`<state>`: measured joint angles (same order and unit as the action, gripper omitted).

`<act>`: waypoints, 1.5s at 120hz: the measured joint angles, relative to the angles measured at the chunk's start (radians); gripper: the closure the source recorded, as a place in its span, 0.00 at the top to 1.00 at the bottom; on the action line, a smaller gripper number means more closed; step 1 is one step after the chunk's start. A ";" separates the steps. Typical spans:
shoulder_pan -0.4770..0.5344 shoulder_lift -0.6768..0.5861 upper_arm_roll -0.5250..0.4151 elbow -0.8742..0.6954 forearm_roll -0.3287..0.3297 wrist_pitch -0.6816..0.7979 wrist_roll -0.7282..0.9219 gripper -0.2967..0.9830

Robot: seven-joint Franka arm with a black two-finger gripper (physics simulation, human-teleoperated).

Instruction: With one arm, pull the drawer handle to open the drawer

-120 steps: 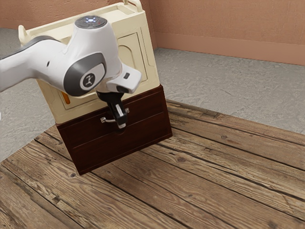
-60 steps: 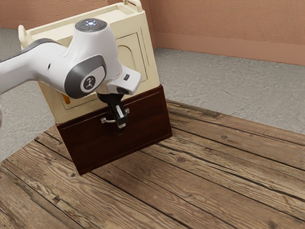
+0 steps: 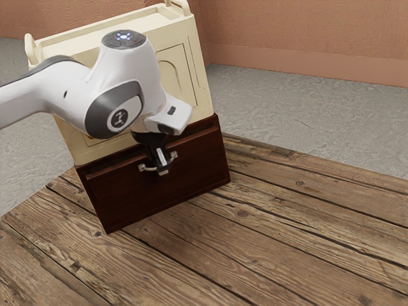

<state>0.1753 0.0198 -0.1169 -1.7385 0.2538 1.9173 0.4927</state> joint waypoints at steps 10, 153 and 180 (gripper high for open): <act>-0.011 -0.019 -0.001 -0.025 -0.001 0.001 0.000 0.23; -0.010 -0.108 -0.047 -0.147 -0.072 0.047 -0.025 0.24; -0.007 -0.141 -0.061 -0.187 -0.075 0.050 -0.033 0.25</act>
<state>0.1681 -0.1211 -0.1780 -1.9252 0.1785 1.9676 0.4596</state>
